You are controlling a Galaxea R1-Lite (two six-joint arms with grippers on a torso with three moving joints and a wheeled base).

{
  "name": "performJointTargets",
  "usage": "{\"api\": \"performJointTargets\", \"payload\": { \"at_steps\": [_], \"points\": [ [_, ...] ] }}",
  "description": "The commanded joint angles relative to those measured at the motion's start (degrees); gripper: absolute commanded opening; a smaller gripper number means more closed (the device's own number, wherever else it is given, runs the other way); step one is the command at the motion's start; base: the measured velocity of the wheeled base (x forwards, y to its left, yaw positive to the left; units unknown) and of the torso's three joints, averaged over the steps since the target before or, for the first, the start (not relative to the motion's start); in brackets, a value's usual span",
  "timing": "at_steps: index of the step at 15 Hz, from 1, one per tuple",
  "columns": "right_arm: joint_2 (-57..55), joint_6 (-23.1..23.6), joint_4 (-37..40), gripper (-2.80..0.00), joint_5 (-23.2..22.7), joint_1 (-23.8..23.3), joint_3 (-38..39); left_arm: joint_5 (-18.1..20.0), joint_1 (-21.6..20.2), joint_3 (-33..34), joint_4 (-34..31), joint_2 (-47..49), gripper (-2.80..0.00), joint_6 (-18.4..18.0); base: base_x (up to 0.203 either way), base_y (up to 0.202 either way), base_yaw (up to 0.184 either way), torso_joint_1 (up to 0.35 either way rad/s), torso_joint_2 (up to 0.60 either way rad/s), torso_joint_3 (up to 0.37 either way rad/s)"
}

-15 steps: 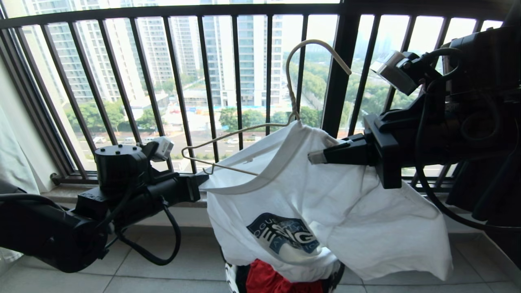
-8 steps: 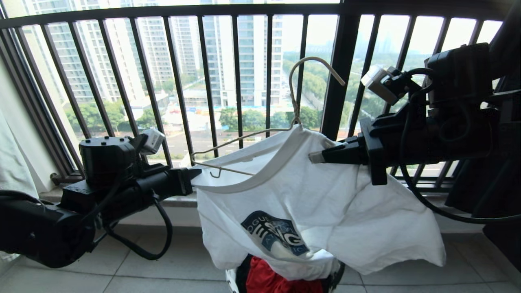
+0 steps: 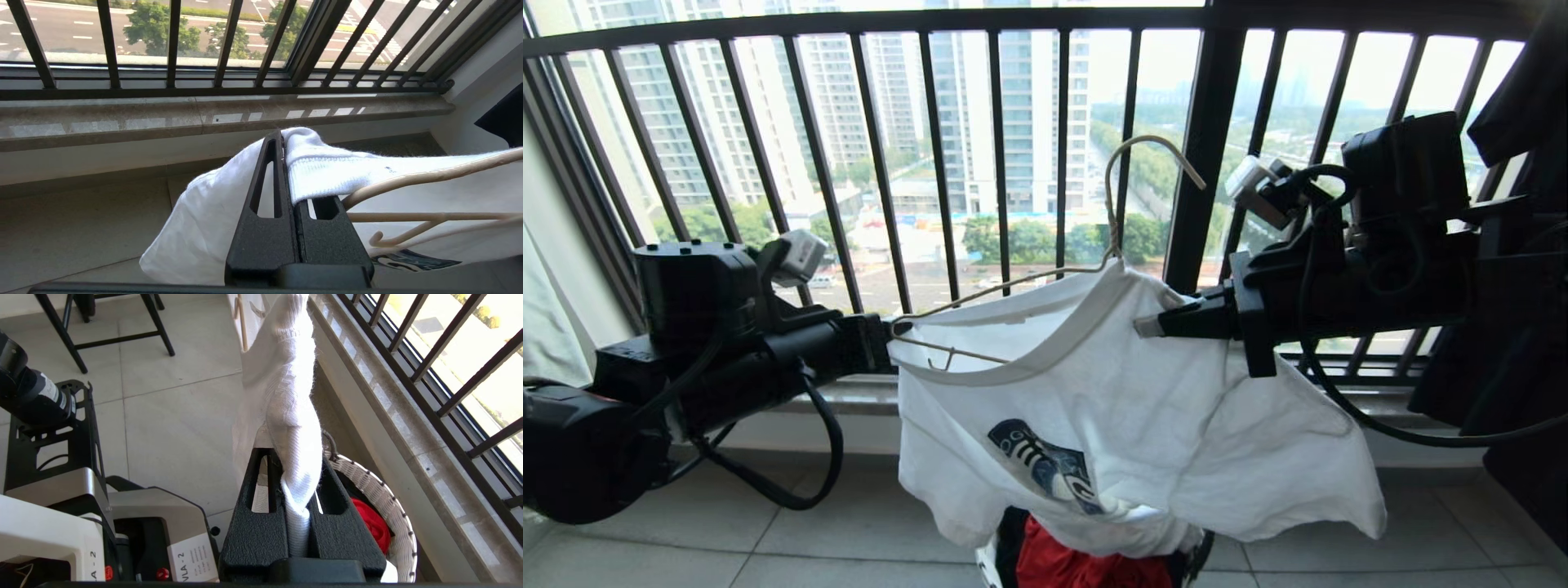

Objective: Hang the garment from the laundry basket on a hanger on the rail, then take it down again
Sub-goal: Hang the clothes on the clothes rack

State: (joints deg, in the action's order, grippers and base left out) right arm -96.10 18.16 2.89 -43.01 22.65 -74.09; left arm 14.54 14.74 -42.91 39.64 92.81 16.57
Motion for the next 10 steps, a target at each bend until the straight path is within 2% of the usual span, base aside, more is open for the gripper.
{"api": "performJointTargets", "payload": {
  "at_steps": [1,3,4,5,10],
  "points": [
    [-1.5,1.1,-0.1,-2.80,1.0,0.0,-0.4,0.1,0.0,-0.4,-1.7,-2.4,-2.80,0.1,0.000,0.000,0.000,0.000,0.00,0.000],
    [-2.0,2.5,-0.5,-2.80,3.9,0.1,-0.3,0.1,0.0,-2.1,-6.5,-3.6,-2.80,0.0,0.000,0.000,0.000,0.000,0.00,0.000],
    [-2.1,2.8,-0.5,-2.80,4.0,0.1,-0.3,0.0,0.0,-4.0,-10.9,-4.2,-2.80,0.0,0.000,0.000,0.000,0.000,0.00,0.000],
    [-2.1,2.8,-0.5,-2.80,4.0,0.1,-0.2,-0.5,-0.1,-4.8,-12.5,-4.3,-2.80,-0.1,0.000,0.000,0.000,0.000,0.00,0.000],
    [-1.7,3.0,-0.5,-2.80,4.1,-0.8,-0.3,-0.3,-3.6,-5.5,-12.6,-2.1,-2.80,-0.9,0.000,0.000,0.000,0.000,0.00,0.000]
  ]
}}
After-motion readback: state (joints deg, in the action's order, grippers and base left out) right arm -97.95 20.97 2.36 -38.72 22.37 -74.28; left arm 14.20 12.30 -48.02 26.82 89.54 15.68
